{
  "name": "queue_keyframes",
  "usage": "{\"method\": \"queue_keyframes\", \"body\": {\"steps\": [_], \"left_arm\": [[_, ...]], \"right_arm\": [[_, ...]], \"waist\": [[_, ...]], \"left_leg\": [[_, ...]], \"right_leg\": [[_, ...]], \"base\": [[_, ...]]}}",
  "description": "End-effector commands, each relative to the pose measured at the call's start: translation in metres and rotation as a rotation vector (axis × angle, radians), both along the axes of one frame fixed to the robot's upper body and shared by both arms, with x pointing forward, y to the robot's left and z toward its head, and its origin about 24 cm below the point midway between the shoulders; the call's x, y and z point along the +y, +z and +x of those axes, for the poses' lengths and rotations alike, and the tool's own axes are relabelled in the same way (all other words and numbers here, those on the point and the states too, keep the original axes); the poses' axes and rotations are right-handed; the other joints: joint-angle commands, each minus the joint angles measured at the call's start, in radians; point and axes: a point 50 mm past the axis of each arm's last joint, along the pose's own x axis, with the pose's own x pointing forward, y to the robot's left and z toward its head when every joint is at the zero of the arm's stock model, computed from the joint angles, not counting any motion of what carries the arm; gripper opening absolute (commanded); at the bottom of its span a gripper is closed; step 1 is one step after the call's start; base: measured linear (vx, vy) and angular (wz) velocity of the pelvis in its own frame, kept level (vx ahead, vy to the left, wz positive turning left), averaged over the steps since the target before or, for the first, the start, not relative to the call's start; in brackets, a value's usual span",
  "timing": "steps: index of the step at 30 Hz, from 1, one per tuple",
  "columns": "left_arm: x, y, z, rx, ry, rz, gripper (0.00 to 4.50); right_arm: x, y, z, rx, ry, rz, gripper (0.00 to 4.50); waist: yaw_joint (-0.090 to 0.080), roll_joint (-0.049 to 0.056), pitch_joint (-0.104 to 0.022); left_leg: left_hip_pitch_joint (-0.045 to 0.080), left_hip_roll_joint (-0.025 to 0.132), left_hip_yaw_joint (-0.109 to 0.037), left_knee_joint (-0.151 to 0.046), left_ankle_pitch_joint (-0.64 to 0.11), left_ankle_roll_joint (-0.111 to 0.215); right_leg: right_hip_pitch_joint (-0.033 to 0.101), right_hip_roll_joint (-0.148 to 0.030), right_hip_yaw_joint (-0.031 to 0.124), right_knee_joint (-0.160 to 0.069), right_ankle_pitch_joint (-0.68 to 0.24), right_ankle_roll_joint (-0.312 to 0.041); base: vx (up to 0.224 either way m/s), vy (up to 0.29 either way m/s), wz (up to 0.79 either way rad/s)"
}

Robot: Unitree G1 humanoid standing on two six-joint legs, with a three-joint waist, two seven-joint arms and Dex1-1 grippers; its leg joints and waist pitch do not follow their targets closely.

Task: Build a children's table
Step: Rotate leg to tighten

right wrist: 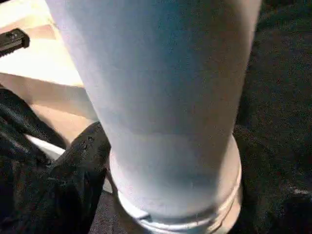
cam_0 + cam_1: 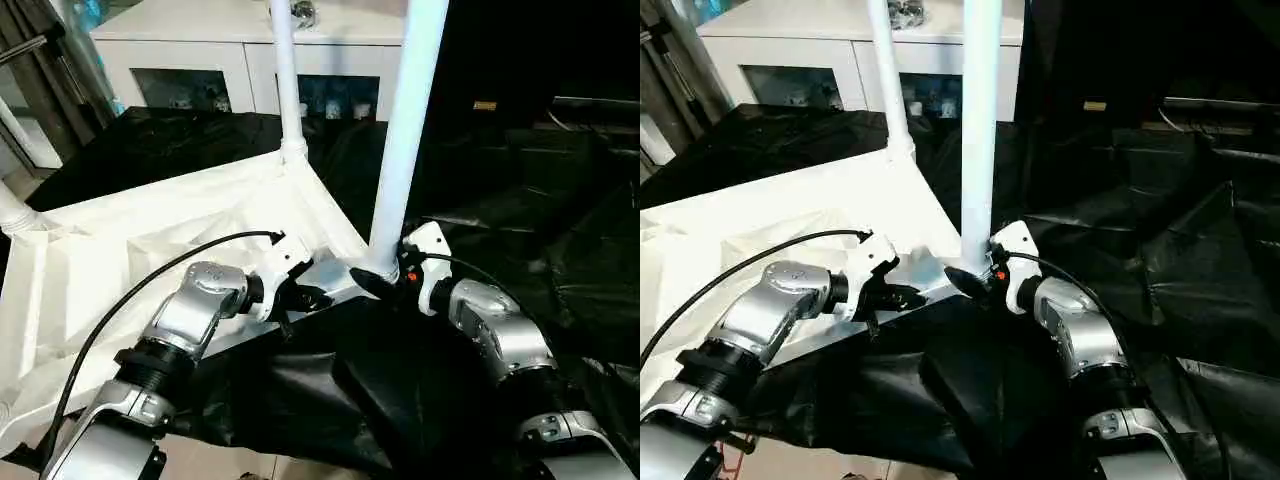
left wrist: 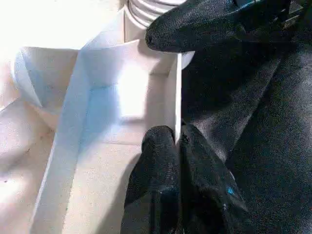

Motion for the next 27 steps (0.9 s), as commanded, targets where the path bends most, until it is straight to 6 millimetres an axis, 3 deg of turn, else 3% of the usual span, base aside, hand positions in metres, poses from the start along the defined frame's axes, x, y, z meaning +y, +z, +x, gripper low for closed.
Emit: {"method": "queue_keyframes", "body": {"steps": [1, 6, 9, 16, 23, 27], "left_arm": [[0.000, -0.007, -0.006, 0.038, -0.029, -0.003, 0.03], [-0.005, -0.001, -0.017, 0.007, -0.182, -0.091, 0.00], [-0.004, -0.001, -0.021, 0.016, -0.232, -0.084, 0.00], [0.003, -0.002, -0.030, 0.031, -0.330, -0.071, 0.00], [0.006, -0.001, -0.030, 0.033, -0.341, -0.064, 0.00], [0.007, -0.002, -0.030, 0.033, -0.343, -0.063, 0.00]], "right_arm": [[0.003, -0.002, -0.002, 0.017, 0.044, 0.000, 4.06], [-0.008, 0.008, -0.007, 0.030, 0.185, -0.022, 4.46], [-0.014, 0.012, -0.012, 0.014, 0.277, -0.082, 4.46], [-0.022, 0.014, -0.026, 0.070, 0.467, -0.148, 4.46], [-0.016, 0.014, -0.026, 0.074, 0.482, -0.140, 3.85], [-0.015, 0.013, -0.027, 0.083, 0.494, -0.126, 3.62]], "waist": [[0.005, -0.013, -0.063], [0.011, -0.012, -0.064], [0.025, -0.010, -0.064], [0.028, -0.014, -0.061], [0.024, -0.014, -0.058], [0.023, -0.013, -0.059]], "left_leg": [[0.014, 0.006, 0.007, -0.059, -0.182, 0.065], [0.013, 0.008, 0.008, -0.056, -0.170, 0.077], [0.017, 0.011, 0.011, -0.055, -0.173, 0.084], [0.015, 0.012, 0.008, -0.058, -0.213, 0.067], [0.017, 0.011, 0.007, -0.061, -0.250, 0.046], [0.013, 0.010, 0.006, -0.061, -0.239, 0.046]], "right_leg": [[0.055, -0.028, 0.016, -0.057, -0.095, -0.270], [0.056, -0.027, 0.015, -0.053, -0.070, -0.275], [0.051, -0.028, 0.016, -0.054, -0.089, -0.272], [0.049, -0.028, 0.017, -0.057, -0.148, -0.258], [0.046, -0.029, 0.019, -0.062, -0.207, -0.246], [0.048, -0.028, 0.018, -0.060, -0.193, -0.245]], "base": [[0.000, 0.000, 0.00], [0.000, 0.000, 0.00], [0.000, 0.000, 0.00], [0.000, 0.000, 0.00], [0.000, 0.000, 0.00], [0.000, 0.000, 0.00]]}}
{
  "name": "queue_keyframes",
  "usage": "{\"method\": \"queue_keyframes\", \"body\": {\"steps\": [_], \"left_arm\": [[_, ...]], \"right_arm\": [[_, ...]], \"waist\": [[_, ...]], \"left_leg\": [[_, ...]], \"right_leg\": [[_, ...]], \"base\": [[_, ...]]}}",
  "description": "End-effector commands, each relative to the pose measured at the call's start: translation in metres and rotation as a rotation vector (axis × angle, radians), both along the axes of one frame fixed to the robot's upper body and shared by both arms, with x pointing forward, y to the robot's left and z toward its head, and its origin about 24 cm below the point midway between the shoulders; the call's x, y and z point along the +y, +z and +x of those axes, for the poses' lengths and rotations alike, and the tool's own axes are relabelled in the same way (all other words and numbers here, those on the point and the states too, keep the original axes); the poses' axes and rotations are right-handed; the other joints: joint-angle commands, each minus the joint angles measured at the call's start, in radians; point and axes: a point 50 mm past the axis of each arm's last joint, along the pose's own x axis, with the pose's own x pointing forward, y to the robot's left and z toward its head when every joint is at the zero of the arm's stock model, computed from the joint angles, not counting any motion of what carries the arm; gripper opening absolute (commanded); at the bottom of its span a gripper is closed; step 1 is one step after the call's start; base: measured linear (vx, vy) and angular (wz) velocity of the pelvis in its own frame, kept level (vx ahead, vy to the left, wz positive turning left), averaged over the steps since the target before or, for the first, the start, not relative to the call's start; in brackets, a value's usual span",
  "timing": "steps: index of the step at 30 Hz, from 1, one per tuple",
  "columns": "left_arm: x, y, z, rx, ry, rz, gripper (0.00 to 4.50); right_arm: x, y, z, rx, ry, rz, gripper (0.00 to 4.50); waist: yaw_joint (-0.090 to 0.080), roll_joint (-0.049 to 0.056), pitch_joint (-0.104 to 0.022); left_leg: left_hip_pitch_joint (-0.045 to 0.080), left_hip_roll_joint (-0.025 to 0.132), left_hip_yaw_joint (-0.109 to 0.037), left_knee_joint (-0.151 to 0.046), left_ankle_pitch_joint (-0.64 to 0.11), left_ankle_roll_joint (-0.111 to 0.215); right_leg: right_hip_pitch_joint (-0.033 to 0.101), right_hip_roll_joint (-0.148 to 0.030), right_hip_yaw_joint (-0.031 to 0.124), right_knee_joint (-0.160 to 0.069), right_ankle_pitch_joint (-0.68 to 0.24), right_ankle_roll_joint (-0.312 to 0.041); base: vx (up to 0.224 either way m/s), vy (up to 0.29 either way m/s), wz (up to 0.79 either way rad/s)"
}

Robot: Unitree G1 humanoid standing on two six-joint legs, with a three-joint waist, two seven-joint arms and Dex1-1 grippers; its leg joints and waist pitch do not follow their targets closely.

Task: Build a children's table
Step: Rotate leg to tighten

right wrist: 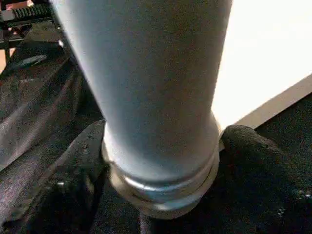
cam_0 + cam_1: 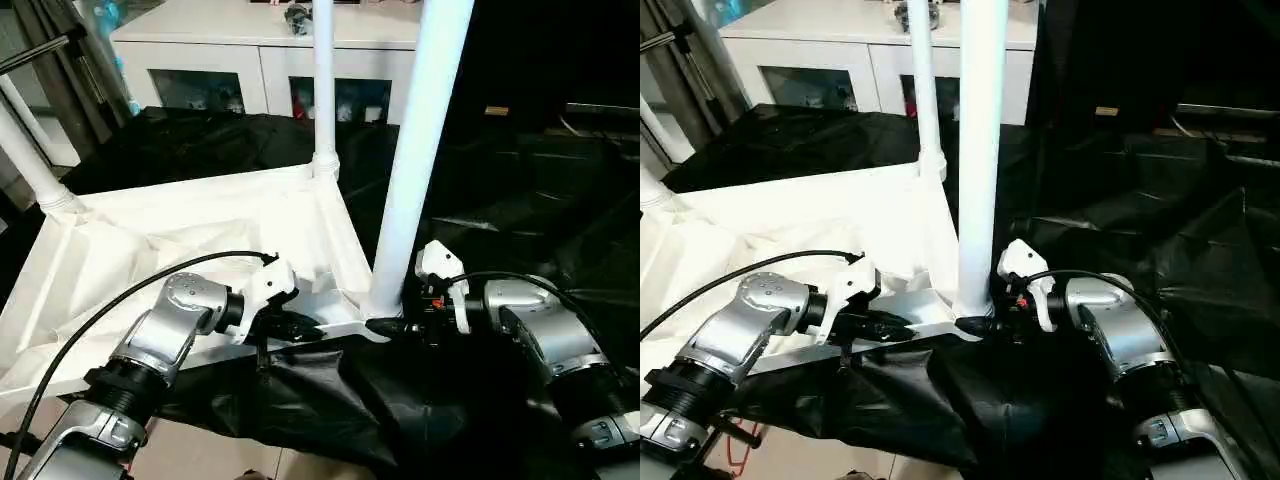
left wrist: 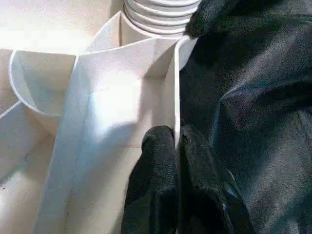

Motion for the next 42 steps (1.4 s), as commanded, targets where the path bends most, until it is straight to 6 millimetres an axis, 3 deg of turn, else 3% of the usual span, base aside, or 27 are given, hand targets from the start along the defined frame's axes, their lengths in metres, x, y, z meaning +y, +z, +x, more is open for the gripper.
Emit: {"method": "queue_keyframes", "body": {"steps": [1, 8, 14, 19, 20, 24, 32, 42], "left_arm": [[-0.011, 0.002, -0.006, 0.024, -0.109, -0.045, 0.00], [-0.013, 0.001, -0.006, 0.020, -0.098, -0.053, 0.00], [-0.024, 0.002, -0.002, -0.005, -0.041, -0.098, 0.00], [-0.030, 0.001, -0.005, 0.008, -0.066, -0.110, 0.00], [-0.030, 0.001, -0.005, 0.007, -0.066, -0.109, 0.00], [-0.026, 0.000, -0.006, 0.008, -0.070, -0.097, 0.00], [-0.024, -0.001, -0.007, 0.006, -0.063, -0.086, 0.00], [-0.022, -0.001, -0.007, 0.010, -0.048, -0.087, 0.00]], "right_arm": [[0.010, -0.002, -0.005, 0.019, 0.046, 0.012, 3.52], [0.012, -0.007, -0.007, 0.006, 0.033, 0.009, 3.23], [0.020, -0.016, -0.003, -0.028, -0.102, 0.059, 3.02], [0.025, -0.016, 0.002, -0.062, -0.152, 0.068, 3.00], [0.026, -0.016, 0.003, -0.051, -0.162, 0.081, 3.54], [0.026, -0.009, 0.005, -0.075, -0.137, 0.095, 3.99], [0.028, -0.010, 0.002, -0.079, -0.077, 0.074, 3.99], [0.029, -0.011, 0.003, -0.052, -0.080, 0.094, 3.37]], "waist": [[0.003, -0.015, -0.059], [0.001, -0.013, -0.059], [-0.006, -0.017, -0.057], [-0.014, -0.012, -0.057], [-0.015, -0.012, -0.057], [-0.016, -0.014, -0.058], [-0.009, -0.017, -0.060], [-0.009, -0.020, -0.057]], "left_leg": [[0.014, 0.009, 0.006, -0.067, -0.238, 0.047], [0.014, 0.009, 0.005, -0.069, -0.246, 0.044], [0.014, 0.007, 0.004, -0.071, -0.271, 0.032], [0.015, 0.008, 0.002, -0.074, -0.287, 0.028], [0.015, 0.008, 0.002, -0.074, -0.287, 0.030], [0.014, 0.008, 0.004, -0.072, -0.266, 0.038], [0.014, 0.009, 0.005, -0.069, -0.232, 0.055], [0.014, 0.009, 0.004, -0.072, -0.260, 0.045]], "right_leg": [[0.046, -0.028, 0.018, -0.067, -0.191, -0.246], [0.046, -0.028, 0.018, -0.068, -0.199, -0.246], [0.044, -0.030, 0.018, -0.073, -0.247, -0.232], [0.042, -0.028, 0.018, -0.075, -0.257, -0.224], [0.043, -0.028, 0.018, -0.075, -0.251, -0.226], [0.043, -0.028, 0.019, -0.072, -0.218, -0.240], [0.045, -0.028, 0.018, -0.068, -0.185, -0.245], [0.042, -0.030, 0.020, -0.072, -0.245, -0.225]], "base": [[0.000, 0.000, 0.00], [0.000, 0.000, 0.00], [0.000, 0.000, 0.00], [0.000, 0.000, 0.00], [0.000, 0.000, 0.00], [0.000, 0.000, 0.00], [0.000, 0.000, 0.00], [0.000, 0.000, 0.00]]}}
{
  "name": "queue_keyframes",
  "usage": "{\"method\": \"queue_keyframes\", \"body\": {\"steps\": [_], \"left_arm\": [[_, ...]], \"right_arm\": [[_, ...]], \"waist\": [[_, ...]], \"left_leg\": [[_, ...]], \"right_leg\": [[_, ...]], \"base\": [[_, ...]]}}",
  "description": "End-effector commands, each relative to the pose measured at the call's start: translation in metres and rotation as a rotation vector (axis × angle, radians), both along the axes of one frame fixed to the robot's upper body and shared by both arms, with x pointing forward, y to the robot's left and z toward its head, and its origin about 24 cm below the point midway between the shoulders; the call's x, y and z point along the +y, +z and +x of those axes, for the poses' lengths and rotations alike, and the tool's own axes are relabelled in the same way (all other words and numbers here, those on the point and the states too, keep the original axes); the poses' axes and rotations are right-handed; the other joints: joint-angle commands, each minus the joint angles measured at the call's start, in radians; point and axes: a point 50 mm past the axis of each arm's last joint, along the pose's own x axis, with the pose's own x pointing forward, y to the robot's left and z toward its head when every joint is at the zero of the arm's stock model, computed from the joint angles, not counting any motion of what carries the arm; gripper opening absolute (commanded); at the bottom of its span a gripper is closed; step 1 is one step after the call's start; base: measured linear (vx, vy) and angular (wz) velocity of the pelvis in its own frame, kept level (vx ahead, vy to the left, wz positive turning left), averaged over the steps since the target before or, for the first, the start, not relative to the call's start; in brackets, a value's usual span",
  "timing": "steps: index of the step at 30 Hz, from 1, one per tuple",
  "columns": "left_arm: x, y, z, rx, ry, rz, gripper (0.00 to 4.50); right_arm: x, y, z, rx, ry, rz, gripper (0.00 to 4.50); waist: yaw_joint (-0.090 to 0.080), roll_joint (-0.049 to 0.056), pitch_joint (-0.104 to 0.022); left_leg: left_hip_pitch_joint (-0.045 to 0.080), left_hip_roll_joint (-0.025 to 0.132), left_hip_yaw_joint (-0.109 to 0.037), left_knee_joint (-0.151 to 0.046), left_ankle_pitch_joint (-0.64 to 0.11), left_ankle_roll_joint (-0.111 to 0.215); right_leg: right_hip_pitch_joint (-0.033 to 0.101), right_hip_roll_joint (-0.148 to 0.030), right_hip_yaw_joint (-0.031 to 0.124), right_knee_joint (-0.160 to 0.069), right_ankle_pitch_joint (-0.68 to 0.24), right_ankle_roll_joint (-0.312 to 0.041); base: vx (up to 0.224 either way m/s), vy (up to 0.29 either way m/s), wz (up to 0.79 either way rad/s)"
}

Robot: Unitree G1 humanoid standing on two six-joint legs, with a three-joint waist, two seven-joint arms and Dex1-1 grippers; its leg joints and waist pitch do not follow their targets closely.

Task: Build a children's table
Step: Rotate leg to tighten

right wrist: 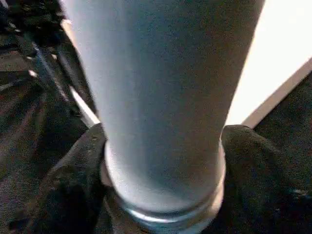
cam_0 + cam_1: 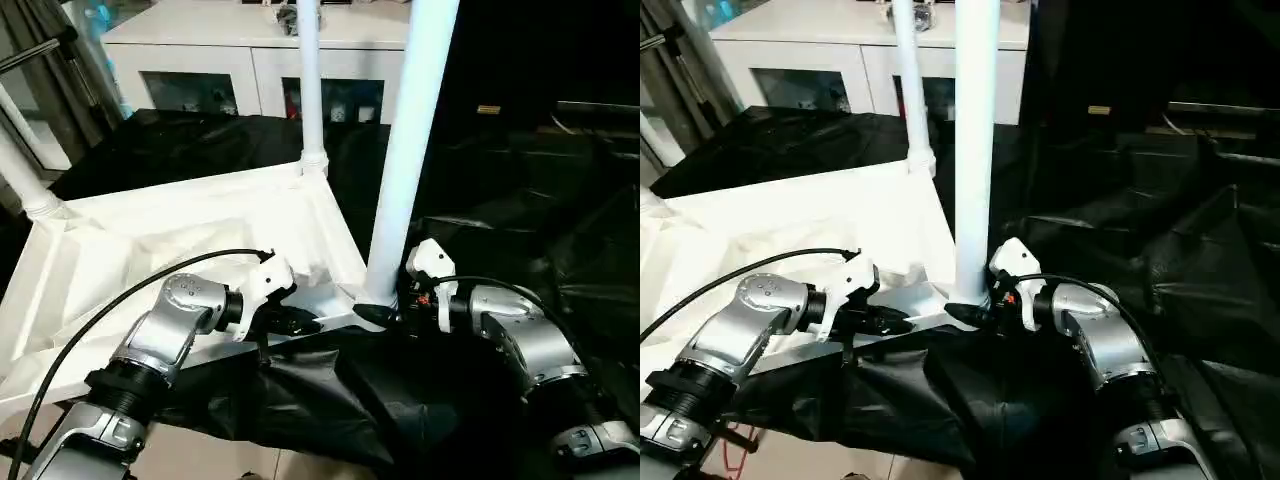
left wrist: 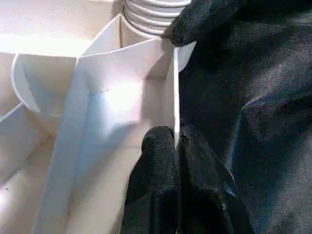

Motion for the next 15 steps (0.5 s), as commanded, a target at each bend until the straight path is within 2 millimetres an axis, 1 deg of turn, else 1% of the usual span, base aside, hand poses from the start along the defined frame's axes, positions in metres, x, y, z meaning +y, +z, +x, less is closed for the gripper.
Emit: {"method": "queue_keyframes", "body": {"steps": [1, 2, 3, 4, 5, 6, 7, 9, 10, 11, 12, 13, 14, 15], "left_arm": [[-0.019, 0.001, -0.009, 0.025, -0.101, -0.075, 0.00], [-0.019, 0.001, -0.009, 0.026, -0.088, -0.081, 0.00], [-0.019, 0.001, -0.009, 0.026, -0.088, -0.081, 0.00], [-0.019, 0.001, -0.008, 0.025, -0.075, -0.083, 0.00], [-0.021, 0.001, -0.005, 0.022, -0.045, -0.088, 0.00], [-0.021, 0.001, -0.004, 0.021, -0.036, -0.089, 0.00], [-0.023, 0.001, -0.002, 0.017, -0.012, -0.092, 0.00], [-0.031, 0.001, 0.009, -0.010, 0.085, -0.091, 0.00], [-0.038, 0.001, 0.017, -0.036, 0.159, -0.080, 0.00], [-0.045, 0.001, 0.023, -0.053, 0.211, -0.071, 0.00], [-0.045, 0.001, 0.023, -0.053, 0.211, -0.071, 0.00], [-0.048, 0.001, 0.026, -0.060, 0.232, -0.068, 0.00], [-0.058, 0.002, 0.029, -0.069, 0.261, -0.076, 0.00], [-0.064, 0.003, 0.031, -0.074, 0.276, -0.083, 0.00]], "right_arm": [[0.010, -0.002, 0.000, 0.024, 0.034, 0.013, 3.31], [0.011, -0.004, 0.000, 0.022, 0.018, 0.016, 3.21], [0.011, -0.004, 0.000, 0.022, 0.018, 0.016, 3.21], [0.011, -0.005, 0.001, 0.018, 0.000, 0.019, 3.04], [0.012, -0.008, 0.002, 0.008, -0.044, 0.023, 2.98], [0.013, -0.008, 0.003, 0.006, -0.058, 0.023, 2.98], [0.013, -0.010, 0.005, 0.001, -0.097, 0.023, 2.83], [0.016, -0.019, 0.012, 0.009, -0.246, 0.013, 2.75], [0.019, -0.025, 0.016, 0.027, -0.342, 0.013, 2.74], [0.023, -0.030, 0.018, 0.045, -0.414, 0.015, 2.74], [0.023, -0.030, 0.018, 0.045, -0.414, 0.015, 2.71], [0.026, -0.032, 0.019, 0.052, -0.447, 0.016, 2.71], [0.034, -0.034, 0.021, 0.066, -0.487, 0.017, 2.70], [0.039, -0.035, 0.022, 0.075, -0.506, 0.017, 2.70]], "waist": [[0.004, -0.020, -0.056], [0.004, -0.020, -0.057], [0.004, -0.017, -0.057], [0.004, -0.017, -0.058], [0.004, -0.017, -0.057], [0.003, -0.016, -0.057], [0.003, -0.016, -0.057], [0.000, -0.017, -0.054], [0.000, -0.017, -0.055], [-0.006, -0.014, -0.050], [-0.005, -0.015, -0.050], [-0.002, -0.019, -0.052], [-0.002, -0.015, -0.050], [-0.004, -0.016, -0.049]], "left_leg": [[0.013, 0.009, 0.005, -0.071, -0.260, 0.045], [0.013, 0.009, 0.005, -0.071, -0.252, 0.048], [0.013, 0.009, 0.005, -0.070, -0.249, 0.049], [0.014, 0.010, 0.005, -0.071, -0.246, 0.048], [0.013, 0.010, 0.005, -0.071, -0.242, 0.047], [0.014, 0.009, 0.005, -0.072, -0.248, 0.042], [0.014, 0.009, 0.005, -0.072, -0.252, 0.041], [0.016, 0.007, 0.006, -0.073, -0.268, 0.030], [0.018, 0.006, 0.004, -0.074, -0.279, 0.021], [0.020, 0.004, 0.006, -0.075, -0.296, 0.009], [0.024, 0.004, 0.004, -0.076, -0.313, 0.000], [0.023, 0.003, 0.003, -0.075, -0.322, 0.001], [0.020, 0.003, 0.003, -0.077, -0.323, 0.004], [0.021, 0.001, 0.002, -0.078, -0.336, 0.004]], "right_leg": [[0.042, -0.029, 0.019, -0.072, -0.246, -0.224], [0.043, -0.030, 0.019, -0.071, -0.238, -0.226], [0.041, -0.029, 0.019, -0.071, -0.232, -0.230], [0.041, -0.029, 0.018, -0.070, -0.224, -0.233], [0.041, -0.030, 0.019, -0.069, -0.220, -0.234], [0.041, -0.029, 0.018, -0.071, -0.224, -0.234], [0.041, -0.030, 0.019, -0.071, -0.228, -0.233], [0.037, -0.030, 0.020, -0.074, -0.259, -0.229], [0.038, -0.030, 0.019, -0.077, -0.284, -0.223], [0.031, -0.028, 0.020, -0.083, -0.315, -0.215], [0.031, -0.030, 0.019, -0.084, -0.340, -0.208], [0.035, -0.032, 0.019, -0.088, -0.366, -0.192], [0.033, -0.032, 0.019, -0.091, -0.374, -0.181], [0.031, -0.030, 0.017, -0.094, -0.386, -0.176]], "base": [[0.000, 0.000, 0.00], [0.000, 0.000, 0.00], [0.000, 0.000, 0.00], [0.000, 0.000, 0.00], [0.000, 0.000, 0.00], [0.000, 0.000, 0.00], [0.000, 0.000, 0.00], [0.000, 0.000, 0.00], [0.000, 0.000, 0.00], [0.000, 0.000, 0.00], [0.000, 0.000, 0.00], [0.000, 0.000, 0.00], [0.000, 0.000, 0.00], [0.000, 0.000, 0.00]]}}
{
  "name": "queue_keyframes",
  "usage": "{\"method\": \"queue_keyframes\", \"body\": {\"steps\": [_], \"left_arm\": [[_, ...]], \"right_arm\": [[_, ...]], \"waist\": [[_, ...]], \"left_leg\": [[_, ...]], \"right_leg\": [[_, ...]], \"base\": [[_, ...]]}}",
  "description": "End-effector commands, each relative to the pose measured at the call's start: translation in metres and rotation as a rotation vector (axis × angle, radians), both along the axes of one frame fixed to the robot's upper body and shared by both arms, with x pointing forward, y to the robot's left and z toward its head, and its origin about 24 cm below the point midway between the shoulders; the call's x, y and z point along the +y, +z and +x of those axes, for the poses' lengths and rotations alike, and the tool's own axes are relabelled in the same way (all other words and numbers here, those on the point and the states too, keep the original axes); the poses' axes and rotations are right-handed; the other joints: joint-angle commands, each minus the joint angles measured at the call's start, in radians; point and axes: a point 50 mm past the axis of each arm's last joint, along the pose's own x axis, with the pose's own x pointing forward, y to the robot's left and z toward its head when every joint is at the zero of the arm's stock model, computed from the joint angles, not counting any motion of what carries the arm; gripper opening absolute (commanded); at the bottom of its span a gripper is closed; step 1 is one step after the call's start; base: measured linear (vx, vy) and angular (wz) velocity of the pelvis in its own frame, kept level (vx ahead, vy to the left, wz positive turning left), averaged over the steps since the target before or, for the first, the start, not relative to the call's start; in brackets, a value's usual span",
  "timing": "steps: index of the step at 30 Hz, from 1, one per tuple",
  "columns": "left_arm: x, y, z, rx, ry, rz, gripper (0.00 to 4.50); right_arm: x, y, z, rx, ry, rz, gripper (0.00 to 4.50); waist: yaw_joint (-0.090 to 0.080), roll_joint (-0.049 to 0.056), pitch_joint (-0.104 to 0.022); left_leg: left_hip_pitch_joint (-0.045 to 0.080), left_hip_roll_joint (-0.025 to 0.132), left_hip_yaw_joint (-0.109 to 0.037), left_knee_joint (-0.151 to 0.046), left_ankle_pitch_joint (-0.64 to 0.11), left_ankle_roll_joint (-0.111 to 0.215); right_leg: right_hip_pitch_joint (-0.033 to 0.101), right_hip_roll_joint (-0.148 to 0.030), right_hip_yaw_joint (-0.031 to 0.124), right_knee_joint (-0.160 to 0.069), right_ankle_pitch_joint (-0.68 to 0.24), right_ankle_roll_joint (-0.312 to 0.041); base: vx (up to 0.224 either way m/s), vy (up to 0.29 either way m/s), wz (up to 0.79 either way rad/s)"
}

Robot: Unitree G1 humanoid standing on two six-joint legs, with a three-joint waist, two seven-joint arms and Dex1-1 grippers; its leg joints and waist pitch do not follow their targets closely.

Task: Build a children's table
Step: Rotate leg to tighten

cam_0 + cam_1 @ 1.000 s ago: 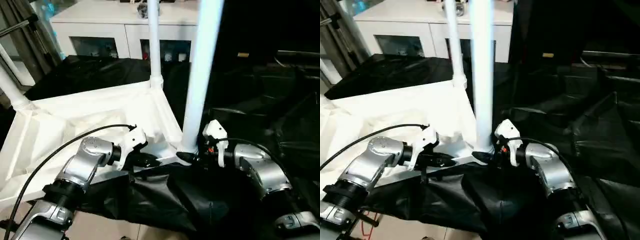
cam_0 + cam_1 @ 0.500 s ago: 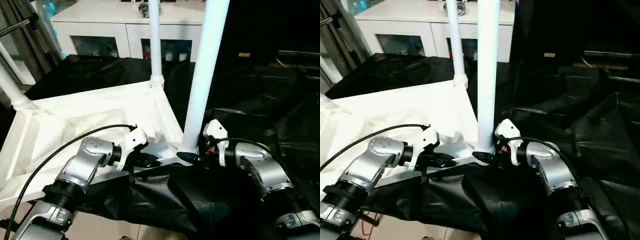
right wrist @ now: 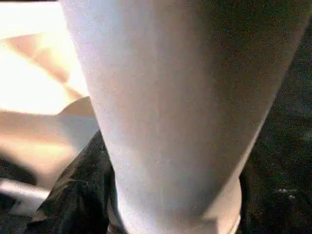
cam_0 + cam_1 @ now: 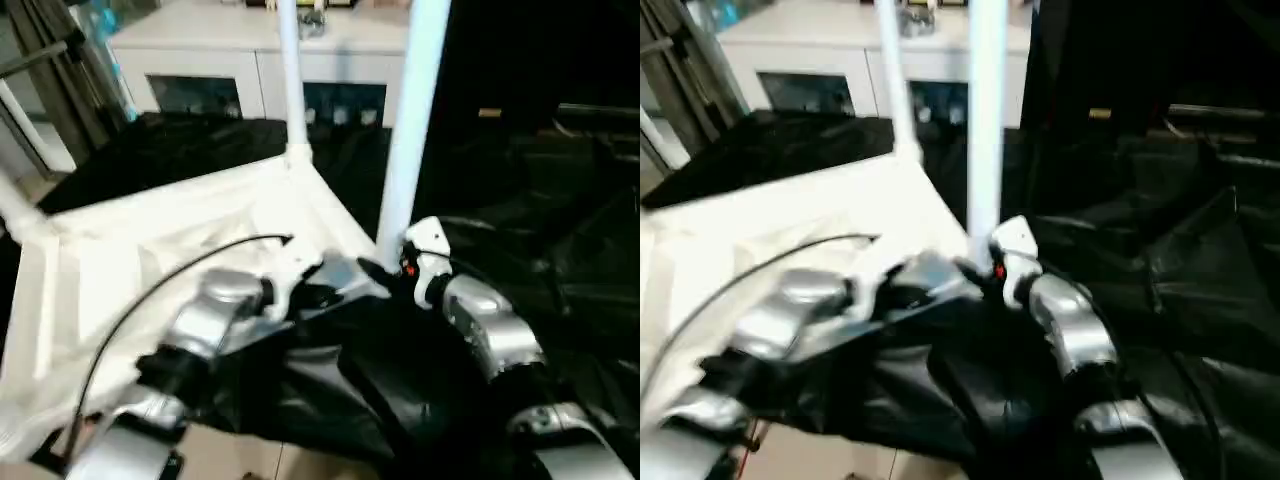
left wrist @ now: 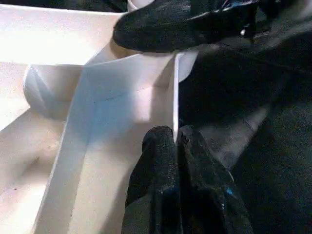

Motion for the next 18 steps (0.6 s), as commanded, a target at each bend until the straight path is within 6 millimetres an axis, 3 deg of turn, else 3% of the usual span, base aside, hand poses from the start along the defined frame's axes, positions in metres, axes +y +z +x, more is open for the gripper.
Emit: {"method": "queue_keyframes", "body": {"steps": [1, 3, 6, 9, 11, 12, 18], "left_arm": [[-0.028, 0.007, 0.005, -0.038, 0.029, -0.055, 0.00], [-0.040, 0.009, 0.005, -0.049, 0.025, -0.059, 0.00], [-0.044, 0.008, 0.002, -0.051, -0.009, -0.059, 0.00], [-0.040, 0.007, -0.001, -0.058, -0.062, -0.054, 0.00], [-0.036, 0.008, -0.004, -0.061, -0.112, -0.063, 0.00], [-0.033, 0.008, -0.005, -0.058, -0.137, -0.069, 0.00], [-0.012, 0.009, -0.019, -0.032, -0.293, -0.071, 0.00]], "right_arm": [[0.032, -0.024, -0.011, 0.126, 0.025, 0.003, 2.70], [0.046, -0.022, -0.010, 0.108, 0.045, -0.010, 2.70], [0.051, -0.018, -0.009, 0.075, 0.065, 0.019, 2.70], [0.046, -0.014, -0.007, 0.091, 0.070, 0.074, 3.39], [0.039, -0.011, -0.007, 0.071, 0.119, 0.052, 3.44], [0.038, -0.010, -0.007, 0.064, 0.141, 0.043, 3.67], [0.018, 0.003, -0.016, 0.029, 0.365, 0.007, 3.81]], "waist": [[-0.002, -0.014, -0.047], [-0.002, -0.013, -0.045], [-0.002, -0.012, -0.048], [-0.004, -0.011, -0.049], [-0.005, -0.013, -0.050], [-0.004, -0.012, -0.050], [-0.003, -0.013, -0.062]], "left_leg": [[0.020, 0.002, 0.002, -0.078, -0.345, 0.001], [0.020, 0.003, 0.000, -0.080, -0.368, -0.003], [0.016, 0.002, -0.003, -0.082, -0.374, 0.002], [0.014, 0.004, -0.003, -0.085, -0.375, 0.011], [0.010, 0.005, -0.004, -0.085, -0.365, 0.014], [0.009, 0.005, -0.004, -0.086, -0.363, 0.016], [0.005, 0.010, 0.003, -0.073, -0.245, 0.059]], "right_leg": [[0.026, -0.029, 0.016, -0.093, -0.394, -0.177], [0.024, -0.030, 0.015, -0.099, -0.430, -0.162], [0.027, -0.032, 0.014, -0.100, -0.433, -0.151], [0.028, -0.029, 0.013, -0.098, -0.398, -0.162], [0.032, -0.029, 0.013, -0.094, -0.368, -0.169], [0.032, -0.030, 0.013, -0.094, -0.363, -0.171], [0.043, -0.029, 0.013, -0.073, -0.161, -0.234]], "base": [[0.000, 0.000, 0.00], [0.000, 0.000, 0.00], [0.000, 0.000, 0.00], [0.000, 0.000, 0.00], [0.000, 0.000, 0.00], [0.000, 0.000, 0.00], [0.017, -0.002, 0.00]]}}
